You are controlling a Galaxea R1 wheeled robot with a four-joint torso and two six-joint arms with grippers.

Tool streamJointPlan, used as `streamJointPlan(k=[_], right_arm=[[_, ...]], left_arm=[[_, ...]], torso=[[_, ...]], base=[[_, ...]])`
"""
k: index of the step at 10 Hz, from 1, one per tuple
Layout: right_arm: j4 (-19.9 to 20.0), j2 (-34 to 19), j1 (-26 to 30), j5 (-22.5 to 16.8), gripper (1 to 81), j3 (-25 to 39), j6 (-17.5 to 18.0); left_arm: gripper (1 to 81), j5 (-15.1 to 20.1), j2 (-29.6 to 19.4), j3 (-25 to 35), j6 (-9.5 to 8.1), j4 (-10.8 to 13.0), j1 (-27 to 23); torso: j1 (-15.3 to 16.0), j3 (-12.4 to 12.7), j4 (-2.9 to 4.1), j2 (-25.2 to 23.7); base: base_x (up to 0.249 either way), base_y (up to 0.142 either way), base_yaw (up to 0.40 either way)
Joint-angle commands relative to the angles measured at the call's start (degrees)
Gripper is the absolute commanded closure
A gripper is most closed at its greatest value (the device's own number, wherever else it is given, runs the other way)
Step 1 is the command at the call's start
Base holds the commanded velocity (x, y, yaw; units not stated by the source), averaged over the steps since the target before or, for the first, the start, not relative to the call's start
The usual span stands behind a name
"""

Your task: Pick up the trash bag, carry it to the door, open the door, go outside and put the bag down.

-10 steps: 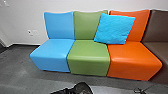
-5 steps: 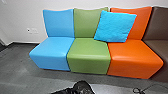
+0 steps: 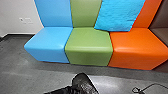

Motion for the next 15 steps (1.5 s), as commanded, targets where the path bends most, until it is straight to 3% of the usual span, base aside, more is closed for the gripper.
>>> streamJointPlan(k=[1,3,4,6,9,10,11,13,15], right_arm=[[1.5,-2.8,5.4,-3.2,1.0,1.6,-0.1],[1.4,-2.7,5.3,-3.2,1.0,1.5,-0.1],[1.4,-2.7,5.3,-3.2,1.0,1.5,-0.1],[1.4,-2.7,5.4,-3.2,1.0,1.6,-0.1],[1.4,-2.7,5.5,-3.2,1.0,1.8,-0.1],[1.4,-2.6,5.5,-3.2,1.0,1.8,-0.1],[1.3,-2.5,5.5,-3.1,1.0,1.8,-0.1],[1.3,-2.1,5.5,-3.1,1.0,1.4,-0.1],[1.3,-2.0,5.4,-3.1,1.0,1.5,-0.1]], left_arm=[[1.0,3.6,-0.2,-0.8,0.13,-0.8,-6.0],[1.0,3.7,-0.2,-2.4,0.30,-0.8,-5.3],[1.0,3.8,-0.5,-2.4,0.30,-1.0,-5.3],[1.0,4.0,-0.5,-2.4,0.22,-1.1,-5.3],[1.0,3.9,-0.5,-2.4,0.30,-1.1,-5.3],[1.0,3.8,-0.4,-2.4,0.22,-1.2,-5.4],[1.0,3.7,-0.3,-2.4,0.22,-1.1,-5.3],[1.0,3.7,-0.3,-2.4,0.13,-1.0,-5.3],[1.0,3.6,-0.2,-2.4,0.30,-0.8,-5.1]], torso=[[0.0,0.0,0.00,0.0],[0.0,-0.5,0.00,0.0],[3.7,-0.5,0.00,-5.7],[4.4,-0.5,0.00,-6.7],[8.0,-0.5,0.00,-12.6],[9.3,-3.8,0.00,-13.9],[6.7,-5.5,0.00,-10.5],[7.8,-2.8,0.00,-11.4],[8.2,-3.5,0.00,-11.7]], base=[[0.000,0.000,0.000],[0.000,0.000,0.000],[0.000,0.000,0.000],[0.000,0.000,0.000],[0.000,0.000,0.000],[0.000,0.000,0.000],[0.000,0.000,0.000],[0.000,0.000,0.000],[0.000,0.000,0.000]])
